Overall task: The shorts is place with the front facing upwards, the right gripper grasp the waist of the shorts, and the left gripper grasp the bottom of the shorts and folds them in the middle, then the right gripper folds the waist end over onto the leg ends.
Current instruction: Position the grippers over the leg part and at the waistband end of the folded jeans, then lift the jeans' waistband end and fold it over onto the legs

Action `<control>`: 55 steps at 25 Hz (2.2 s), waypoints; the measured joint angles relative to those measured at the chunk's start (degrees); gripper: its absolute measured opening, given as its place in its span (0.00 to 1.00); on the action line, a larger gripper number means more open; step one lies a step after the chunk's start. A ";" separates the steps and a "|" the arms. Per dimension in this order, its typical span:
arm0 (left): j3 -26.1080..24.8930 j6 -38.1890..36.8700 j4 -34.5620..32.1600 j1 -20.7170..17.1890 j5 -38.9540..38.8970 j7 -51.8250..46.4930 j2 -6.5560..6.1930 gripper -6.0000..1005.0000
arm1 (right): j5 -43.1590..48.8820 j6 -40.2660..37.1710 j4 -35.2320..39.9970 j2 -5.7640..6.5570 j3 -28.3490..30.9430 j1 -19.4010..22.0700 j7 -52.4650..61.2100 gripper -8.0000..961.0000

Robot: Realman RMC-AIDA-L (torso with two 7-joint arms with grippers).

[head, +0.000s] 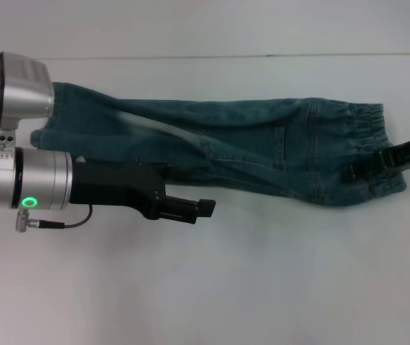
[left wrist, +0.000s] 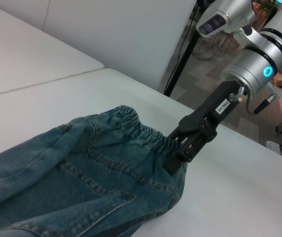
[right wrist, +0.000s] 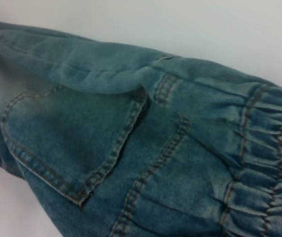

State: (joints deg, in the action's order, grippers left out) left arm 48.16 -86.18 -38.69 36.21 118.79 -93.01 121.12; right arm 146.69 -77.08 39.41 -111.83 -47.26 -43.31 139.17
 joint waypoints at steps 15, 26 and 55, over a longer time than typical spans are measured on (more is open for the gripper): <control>0.00 0.54 0.39 -0.01 0.04 -0.05 0.38 0.82 | -0.37 -2.22 0.56 -0.12 0.45 0.64 -2.49 0.38; -2.97 5.16 -0.01 0.22 -3.09 3.43 2.65 0.80 | -2.81 -6.74 0.74 1.06 7.59 3.19 -8.61 0.13; 1.51 38.07 38.19 14.65 -47.68 70.48 3.50 0.00 | -23.78 -28.79 0.93 6.64 19.81 8.07 -19.89 0.12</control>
State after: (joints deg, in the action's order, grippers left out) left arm 49.67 -48.11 -0.50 50.87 71.11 -22.53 124.63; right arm 122.91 -105.87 40.34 -105.20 -27.45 -35.24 119.28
